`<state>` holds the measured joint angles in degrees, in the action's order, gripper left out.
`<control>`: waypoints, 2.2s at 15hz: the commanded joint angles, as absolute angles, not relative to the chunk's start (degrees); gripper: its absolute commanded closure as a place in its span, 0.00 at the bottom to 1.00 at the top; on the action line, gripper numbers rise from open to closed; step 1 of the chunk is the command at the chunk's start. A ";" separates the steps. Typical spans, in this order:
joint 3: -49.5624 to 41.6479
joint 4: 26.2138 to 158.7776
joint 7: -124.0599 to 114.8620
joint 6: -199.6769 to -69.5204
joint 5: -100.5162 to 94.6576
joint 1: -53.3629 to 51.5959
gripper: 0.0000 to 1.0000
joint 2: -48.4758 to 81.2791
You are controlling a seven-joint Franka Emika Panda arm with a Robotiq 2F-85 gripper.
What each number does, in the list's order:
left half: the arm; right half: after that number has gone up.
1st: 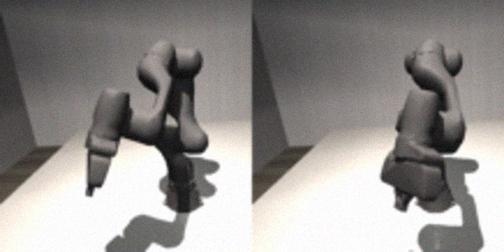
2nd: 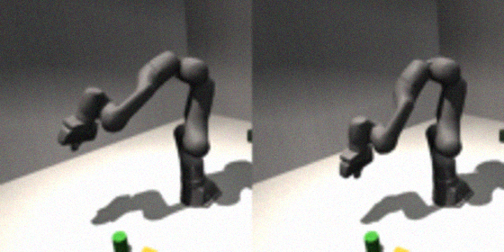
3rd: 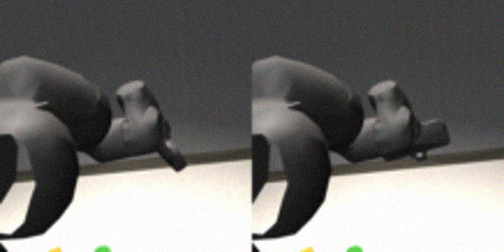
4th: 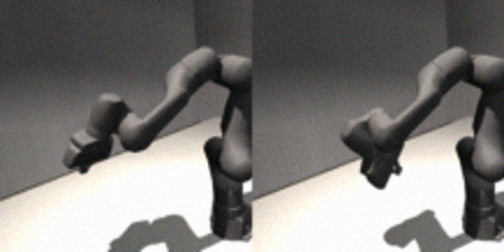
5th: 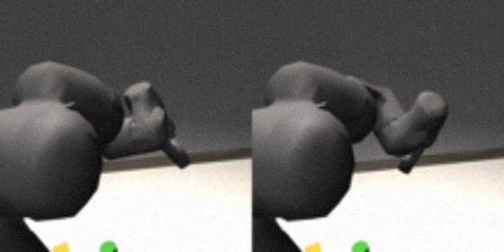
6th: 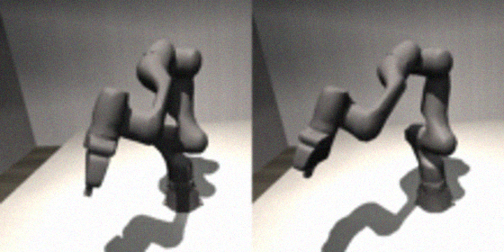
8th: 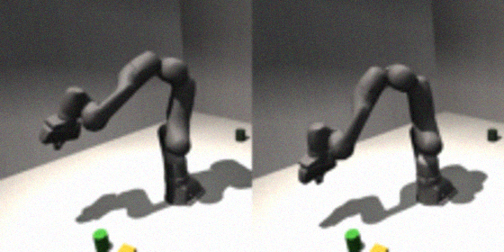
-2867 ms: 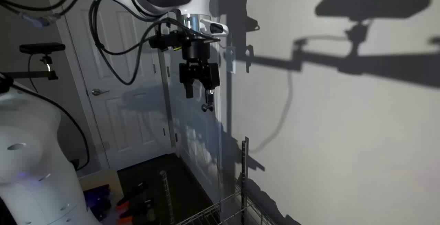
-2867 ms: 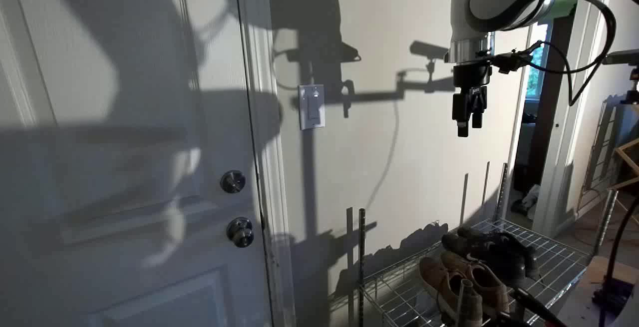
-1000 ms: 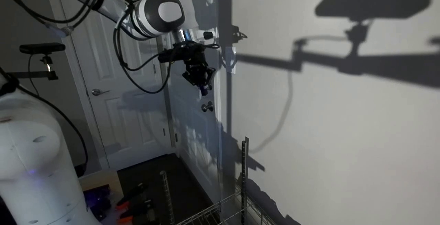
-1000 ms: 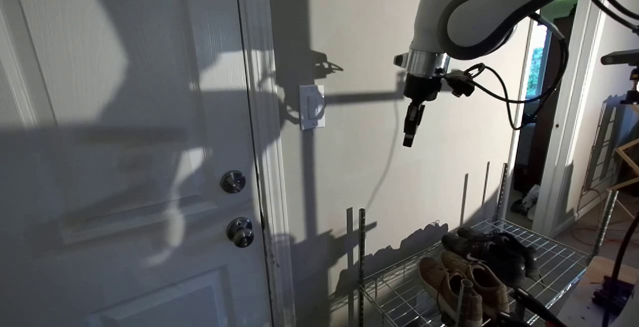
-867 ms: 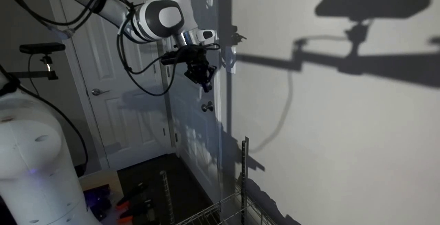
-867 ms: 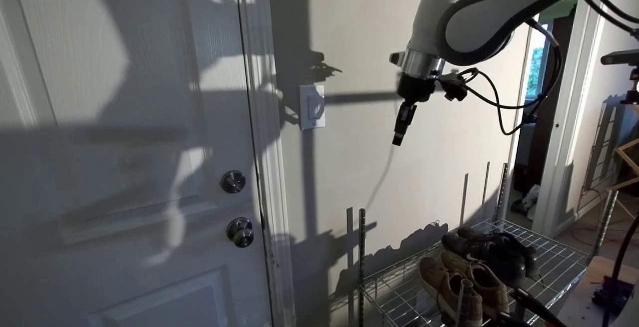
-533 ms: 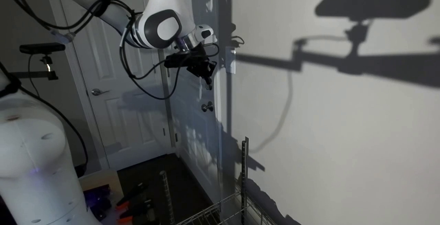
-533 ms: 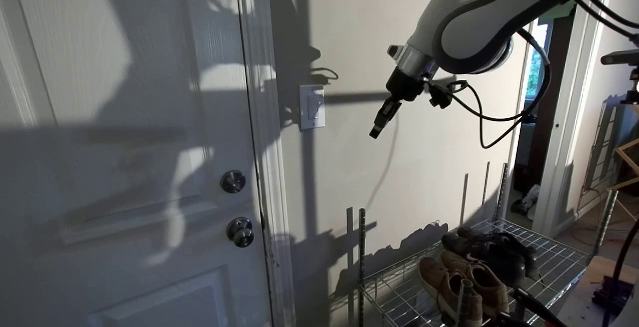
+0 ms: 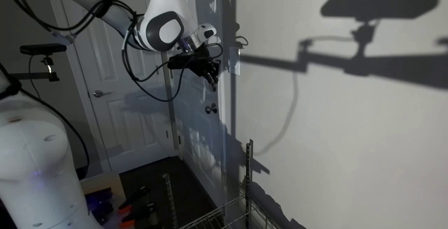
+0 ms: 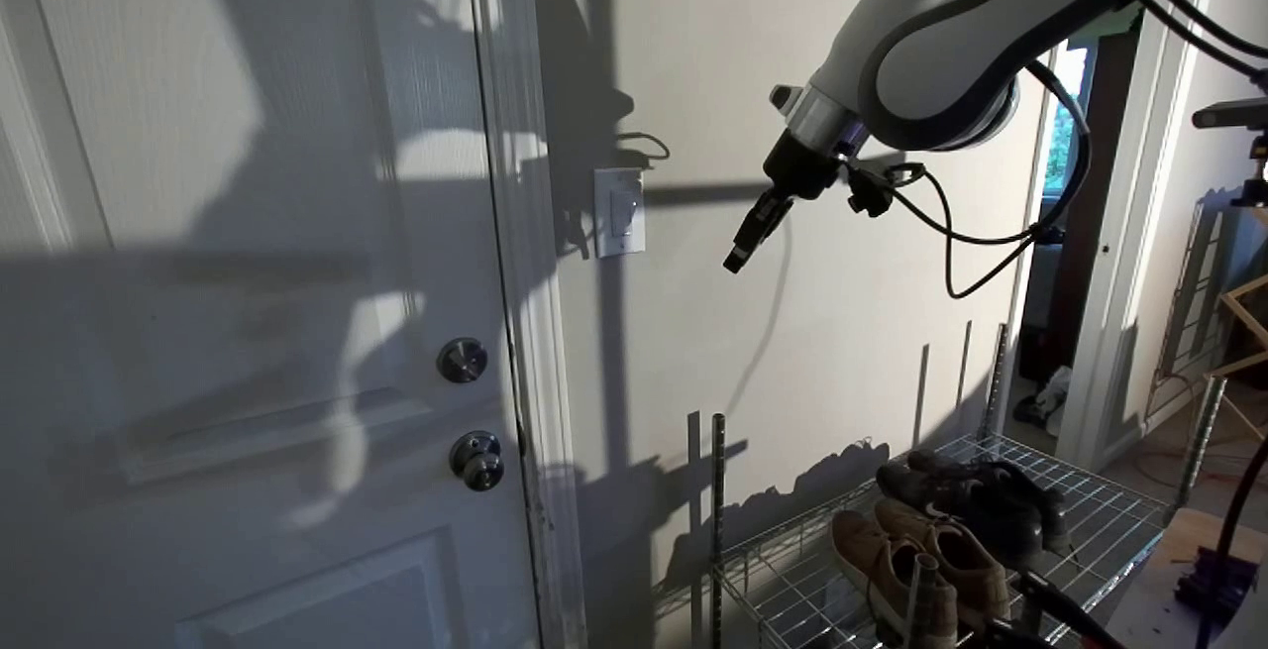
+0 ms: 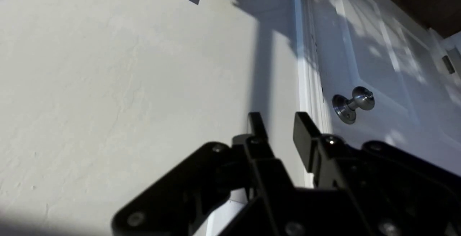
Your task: Turn on the light switch
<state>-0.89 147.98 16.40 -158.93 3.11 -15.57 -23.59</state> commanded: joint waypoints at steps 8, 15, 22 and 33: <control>-3.58 147.73 21.01 -163.53 7.63 -20.29 0.95 -20.70; -22.12 146.27 34.30 -189.06 25.24 -49.40 0.95 -15.06; -48.29 146.32 30.68 -199.79 12.67 -73.73 0.96 -18.53; -73.75 138.62 32.01 -198.18 -0.79 -91.11 0.95 -24.62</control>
<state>-69.08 139.03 31.01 -198.18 1.03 -86.56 -22.36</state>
